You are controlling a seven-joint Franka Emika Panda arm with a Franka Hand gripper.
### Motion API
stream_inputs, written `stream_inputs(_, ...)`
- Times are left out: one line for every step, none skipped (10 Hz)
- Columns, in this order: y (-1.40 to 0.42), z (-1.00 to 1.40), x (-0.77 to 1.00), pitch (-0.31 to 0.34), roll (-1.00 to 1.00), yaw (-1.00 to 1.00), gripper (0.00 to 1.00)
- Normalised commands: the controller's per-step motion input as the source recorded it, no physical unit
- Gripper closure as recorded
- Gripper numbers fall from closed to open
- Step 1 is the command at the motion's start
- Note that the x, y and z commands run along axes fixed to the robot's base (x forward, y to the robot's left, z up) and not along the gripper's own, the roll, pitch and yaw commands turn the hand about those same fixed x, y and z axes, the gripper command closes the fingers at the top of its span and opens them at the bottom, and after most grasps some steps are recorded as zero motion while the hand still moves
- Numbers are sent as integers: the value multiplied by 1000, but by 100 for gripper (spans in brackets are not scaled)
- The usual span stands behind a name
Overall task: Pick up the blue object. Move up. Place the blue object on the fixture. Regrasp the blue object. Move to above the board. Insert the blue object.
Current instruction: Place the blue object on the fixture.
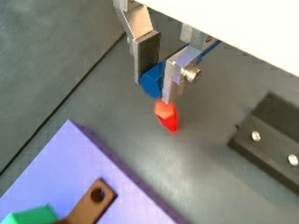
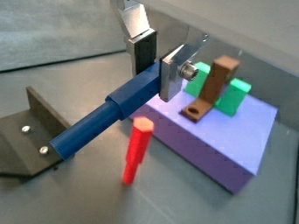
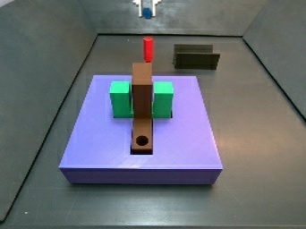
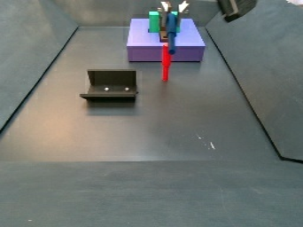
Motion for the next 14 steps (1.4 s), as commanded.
stream_inputs(63,23,929,63,-671,-80,100)
stream_inputs(63,20,937,129,-606,-43,100)
stream_inputs(77,6,946,189,-474,-3,100)
stream_inputs(91,11,926,171,-431,0,100)
stream_inputs(109,0,954,191,-440,0,100)
stream_inputs(89,0,971,186,-440,-17,100)
stream_inputs(14,0,943,89,-474,-143,100)
stream_inputs(0,0,877,37,-466,-206,100)
stream_inputs(0,-3,877,0,-446,-254,100)
stream_inputs(0,-57,894,0,-426,-289,100)
stream_inputs(0,-114,880,0,-400,-289,100)
stream_inputs(0,-134,897,0,-354,-283,100)
stream_inputs(0,-154,974,0,-71,-240,100)
stream_inputs(0,-177,971,0,0,-237,100)
